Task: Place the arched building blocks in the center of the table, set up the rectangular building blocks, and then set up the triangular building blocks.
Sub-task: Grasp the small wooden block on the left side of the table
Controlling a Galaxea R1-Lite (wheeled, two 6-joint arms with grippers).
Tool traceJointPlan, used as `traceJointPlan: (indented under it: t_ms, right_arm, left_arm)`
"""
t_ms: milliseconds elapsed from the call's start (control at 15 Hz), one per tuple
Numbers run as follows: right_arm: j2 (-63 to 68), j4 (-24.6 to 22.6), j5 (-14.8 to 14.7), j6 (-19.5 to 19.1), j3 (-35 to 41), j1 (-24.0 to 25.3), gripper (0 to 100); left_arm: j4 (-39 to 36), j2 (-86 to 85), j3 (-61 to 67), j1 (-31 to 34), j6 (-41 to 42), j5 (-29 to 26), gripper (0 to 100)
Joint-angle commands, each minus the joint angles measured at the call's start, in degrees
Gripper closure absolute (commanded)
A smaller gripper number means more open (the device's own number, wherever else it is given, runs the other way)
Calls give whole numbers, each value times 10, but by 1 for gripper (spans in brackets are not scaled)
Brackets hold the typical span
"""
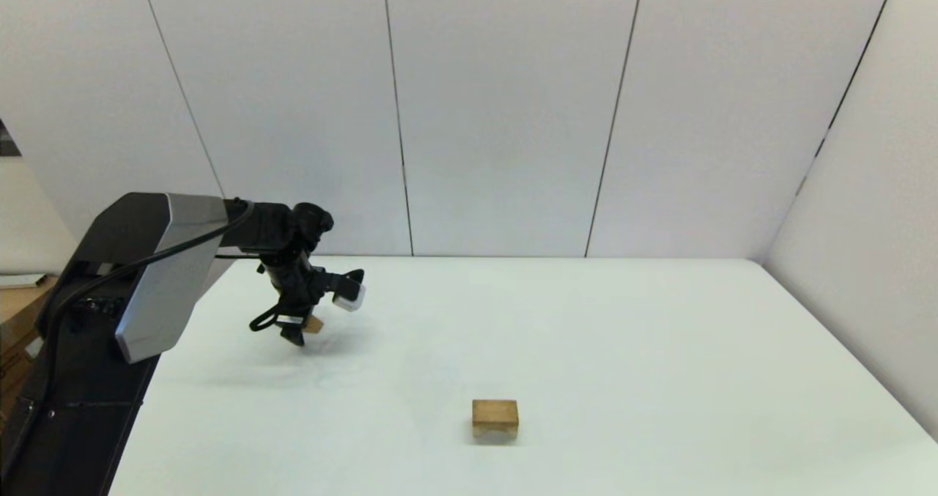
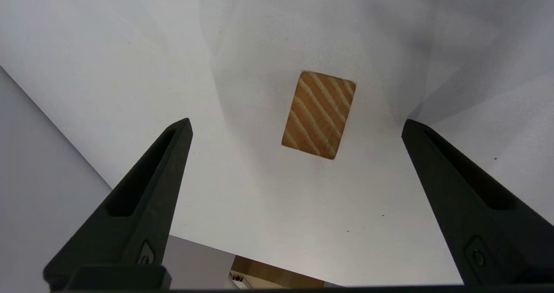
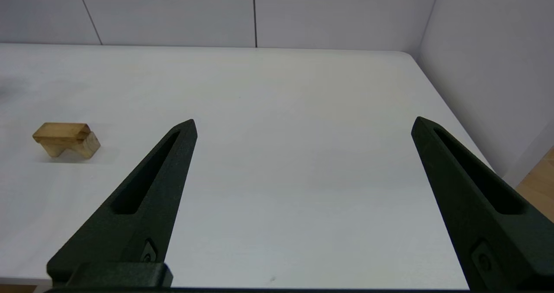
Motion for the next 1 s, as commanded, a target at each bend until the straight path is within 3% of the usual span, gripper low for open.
traceJointPlan:
  t_ms: [67, 400, 1000]
  right_arm:
    - [0, 0, 0, 0, 0, -1, 0]
    - [0, 0, 0, 0, 0, 0, 0]
    - [0, 0, 0, 0, 0, 0, 0]
  left_arm:
    - [2, 4, 0, 2, 5, 3, 0]
    - [4, -1, 0, 3, 6, 44, 0]
    - [44, -9, 0, 0, 12, 53, 0]
